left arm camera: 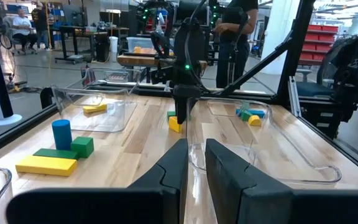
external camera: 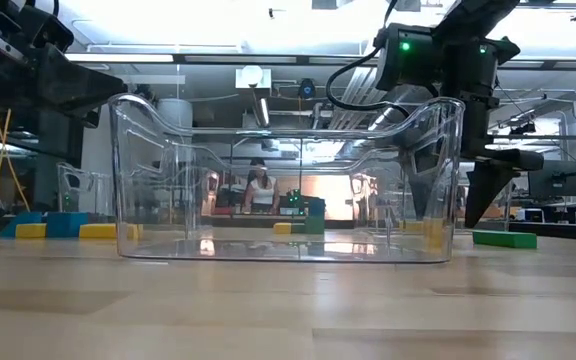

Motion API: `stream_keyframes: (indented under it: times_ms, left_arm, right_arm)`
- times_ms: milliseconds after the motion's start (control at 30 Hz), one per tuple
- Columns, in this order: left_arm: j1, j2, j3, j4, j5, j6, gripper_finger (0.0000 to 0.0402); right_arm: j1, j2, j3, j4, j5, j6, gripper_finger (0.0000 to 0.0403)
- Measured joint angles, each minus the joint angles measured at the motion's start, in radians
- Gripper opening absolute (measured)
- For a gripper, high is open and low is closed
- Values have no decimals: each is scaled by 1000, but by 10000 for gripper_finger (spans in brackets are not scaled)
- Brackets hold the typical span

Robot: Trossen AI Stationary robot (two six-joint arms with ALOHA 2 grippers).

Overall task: Sort blocks
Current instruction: Put the yellow block into the right transparent bin

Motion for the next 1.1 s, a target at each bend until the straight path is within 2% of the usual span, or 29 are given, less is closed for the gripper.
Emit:
stream_keyframes:
  times_ms: [333, 700, 933, 1100]
  left_arm:
    - [0, 0, 0, 0, 0, 0, 44]
    - [0, 0, 0, 0, 0, 0, 44]
    - [0, 0, 0, 0, 0, 0, 44]
    - [0, 0, 0, 0, 0, 0, 44]
  right_arm:
    - [-24, 5, -4, -9, 47, 34, 270]
    - [-11, 5, -64, 57, -19, 80, 231]
    - [-13, 4, -32, 49, 24, -75, 229]
    - [-13, -8, 47, 21, 56, -231, 229]
